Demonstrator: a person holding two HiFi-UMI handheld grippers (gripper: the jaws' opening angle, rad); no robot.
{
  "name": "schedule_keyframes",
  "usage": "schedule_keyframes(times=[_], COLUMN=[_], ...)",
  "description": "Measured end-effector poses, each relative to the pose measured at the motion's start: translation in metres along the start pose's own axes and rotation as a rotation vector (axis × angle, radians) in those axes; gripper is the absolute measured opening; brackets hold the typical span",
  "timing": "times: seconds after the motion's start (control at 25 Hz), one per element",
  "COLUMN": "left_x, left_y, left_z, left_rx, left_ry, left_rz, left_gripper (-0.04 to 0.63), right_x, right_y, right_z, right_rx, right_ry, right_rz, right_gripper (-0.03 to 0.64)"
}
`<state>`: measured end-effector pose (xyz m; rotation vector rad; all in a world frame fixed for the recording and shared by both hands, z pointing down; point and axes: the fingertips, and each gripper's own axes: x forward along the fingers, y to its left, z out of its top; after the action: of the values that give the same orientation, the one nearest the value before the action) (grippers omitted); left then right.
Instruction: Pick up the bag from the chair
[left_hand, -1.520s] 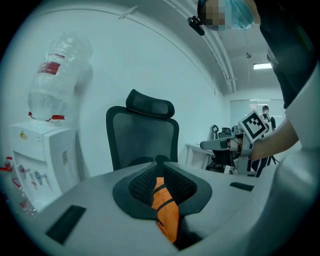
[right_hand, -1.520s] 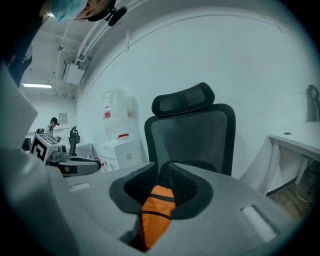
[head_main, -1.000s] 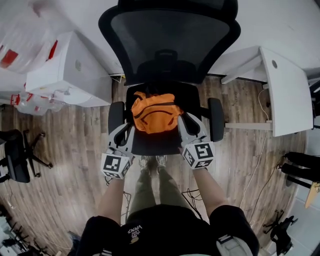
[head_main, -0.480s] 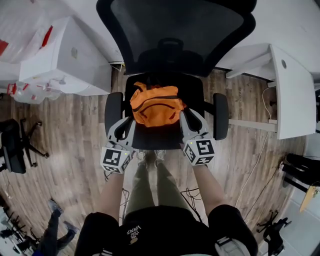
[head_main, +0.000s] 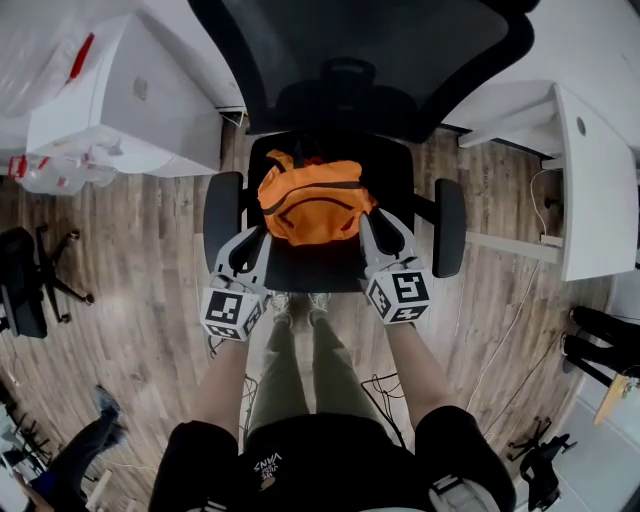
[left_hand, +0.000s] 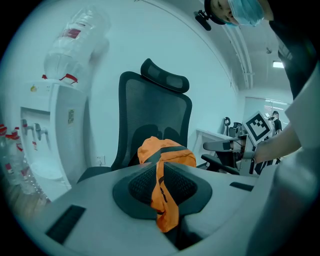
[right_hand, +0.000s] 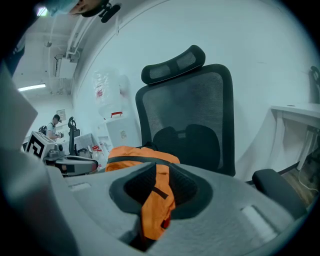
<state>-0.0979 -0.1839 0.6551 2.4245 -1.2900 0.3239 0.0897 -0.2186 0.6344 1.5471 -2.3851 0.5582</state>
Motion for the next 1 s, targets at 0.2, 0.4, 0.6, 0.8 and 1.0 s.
schedule_keyframes(times=[0.2,0.4,0.6,0.8,1.0], left_x=[0.005,0.01,0.014,0.016,0.022], left_y=[0.005,0.008,0.011,0.016,0.019], left_z=[-0.012,-0.016,-0.022,-0.027,-0.032], left_rx=[-0.026,-0.05,-0.07,-0.104,-0.112], left_ry=[0.017,0.022,0.032,0.037,0.051], left_rz=[0.011,0.012,0.022,0.044,0.052], left_gripper=[0.04,0.043,0.047,0.101,0.172], right_x=[0.007,0.011,0.018,0.024,0.03], right_y=[-0.002,-0.004,-0.007,-0.012,-0.016], right_z=[-0.011,-0.018,-0.026,-0.031,-0.041], right_rx=[0.006,0.006,0.007,0.016,0.024], right_ry=[0.015,0.027,0.047,0.068,0.1], right_rz=[0.002,0.007,0.02,0.016,0.019], right_gripper=[0.081,0.083,0.083,0.12,0.162])
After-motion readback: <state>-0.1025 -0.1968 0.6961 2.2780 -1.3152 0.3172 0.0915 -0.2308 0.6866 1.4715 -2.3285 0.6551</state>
